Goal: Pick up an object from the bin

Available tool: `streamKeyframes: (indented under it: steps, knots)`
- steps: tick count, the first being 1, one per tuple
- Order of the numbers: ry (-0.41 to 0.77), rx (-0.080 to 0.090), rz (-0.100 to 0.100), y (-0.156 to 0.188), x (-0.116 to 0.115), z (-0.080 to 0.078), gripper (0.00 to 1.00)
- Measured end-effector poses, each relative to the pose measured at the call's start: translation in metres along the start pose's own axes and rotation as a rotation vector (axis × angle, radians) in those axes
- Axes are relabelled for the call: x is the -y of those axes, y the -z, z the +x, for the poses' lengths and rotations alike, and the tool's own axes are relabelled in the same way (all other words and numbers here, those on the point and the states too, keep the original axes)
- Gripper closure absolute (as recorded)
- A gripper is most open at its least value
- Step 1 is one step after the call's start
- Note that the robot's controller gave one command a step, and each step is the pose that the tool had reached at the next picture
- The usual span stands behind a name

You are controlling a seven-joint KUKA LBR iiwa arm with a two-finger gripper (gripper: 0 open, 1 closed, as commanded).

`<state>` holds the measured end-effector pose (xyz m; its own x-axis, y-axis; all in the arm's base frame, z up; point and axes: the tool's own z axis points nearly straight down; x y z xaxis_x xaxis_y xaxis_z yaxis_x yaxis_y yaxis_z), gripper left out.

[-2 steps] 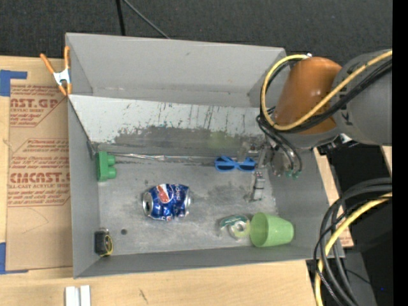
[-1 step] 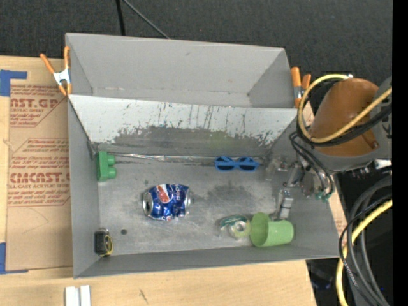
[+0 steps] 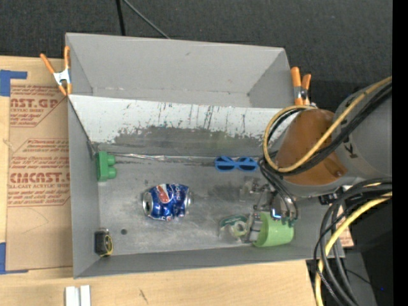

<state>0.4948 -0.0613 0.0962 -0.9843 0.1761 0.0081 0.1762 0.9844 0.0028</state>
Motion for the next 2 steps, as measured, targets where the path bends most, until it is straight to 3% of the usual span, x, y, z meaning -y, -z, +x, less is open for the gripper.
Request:
streamKeyframes:
  steps: [1,2]
  knots:
    - [-0.003,0.008,0.002,0.0031,0.0028,-0.0028,1.00]
    - [-0.003,0.008,0.002,0.0031,0.0029,-0.0028,0.00]
